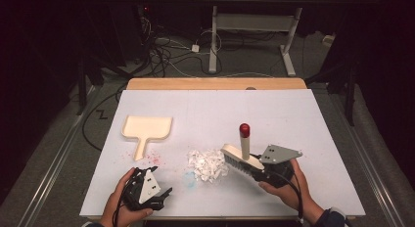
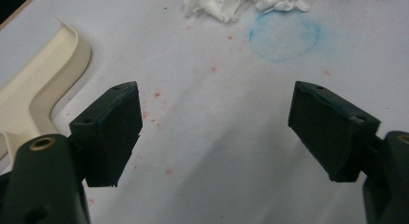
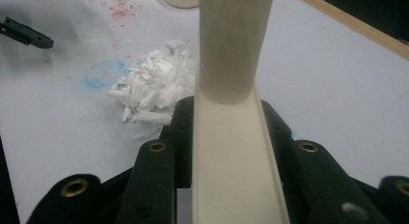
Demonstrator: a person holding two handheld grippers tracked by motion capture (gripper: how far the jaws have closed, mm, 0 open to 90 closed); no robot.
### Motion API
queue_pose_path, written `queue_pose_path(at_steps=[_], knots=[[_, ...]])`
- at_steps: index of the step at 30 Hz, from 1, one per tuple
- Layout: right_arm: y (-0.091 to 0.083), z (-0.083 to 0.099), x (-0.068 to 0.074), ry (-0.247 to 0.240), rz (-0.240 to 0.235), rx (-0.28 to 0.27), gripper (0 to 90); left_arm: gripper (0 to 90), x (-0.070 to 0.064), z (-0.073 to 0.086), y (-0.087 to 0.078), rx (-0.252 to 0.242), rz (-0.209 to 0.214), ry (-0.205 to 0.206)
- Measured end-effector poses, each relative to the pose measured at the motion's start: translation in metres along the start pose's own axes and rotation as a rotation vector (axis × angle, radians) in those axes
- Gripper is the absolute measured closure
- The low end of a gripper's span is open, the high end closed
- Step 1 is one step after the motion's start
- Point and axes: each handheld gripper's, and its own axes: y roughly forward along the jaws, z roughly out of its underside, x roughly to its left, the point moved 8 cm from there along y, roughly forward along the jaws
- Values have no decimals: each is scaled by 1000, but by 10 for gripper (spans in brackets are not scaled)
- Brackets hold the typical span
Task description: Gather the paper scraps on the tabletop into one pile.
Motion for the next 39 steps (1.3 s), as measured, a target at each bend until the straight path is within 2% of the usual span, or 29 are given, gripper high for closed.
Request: queue_pose_path(at_steps=[3,7,10,15,20,24,25,28,30,32,33,35,39], knots=[[-13,5,-10,10,-21,-13,678,184,1,1,-1,-2,-5,-7],[-31,17,-23,7,-35,4,678,184,3,2,-3,1,-9,-8],[-45,28,-30,23,-43,19,678,184,4,2,-3,-2,-15,-11],[-64,43,-31,40,-69,35,678,184,6,1,-4,-8,-27,-20],[-74,55,-30,75,-158,65,678,184,6,1,-4,-8,-27,-18],[-70,63,-34,111,-241,106,679,184,5,1,-3,-3,-20,-14],[-68,64,-37,120,-249,110,679,184,5,1,-3,-4,-18,-13],[-58,67,-52,178,-289,130,679,184,5,0,-1,-4,-14,-18],[-52,69,-66,193,-274,145,679,184,4,-1,-1,-5,-10,-14],[-48,70,-75,216,-297,164,677,184,3,-1,-1,-2,-8,-13],[-44,71,-82,218,-284,175,673,184,3,0,-1,0,-6,-13],[-37,72,-89,211,-289,200,635,184,3,0,1,6,-2,-11],[-28,72,-109,186,-263,249,561,189,0,0,2,13,9,0]])
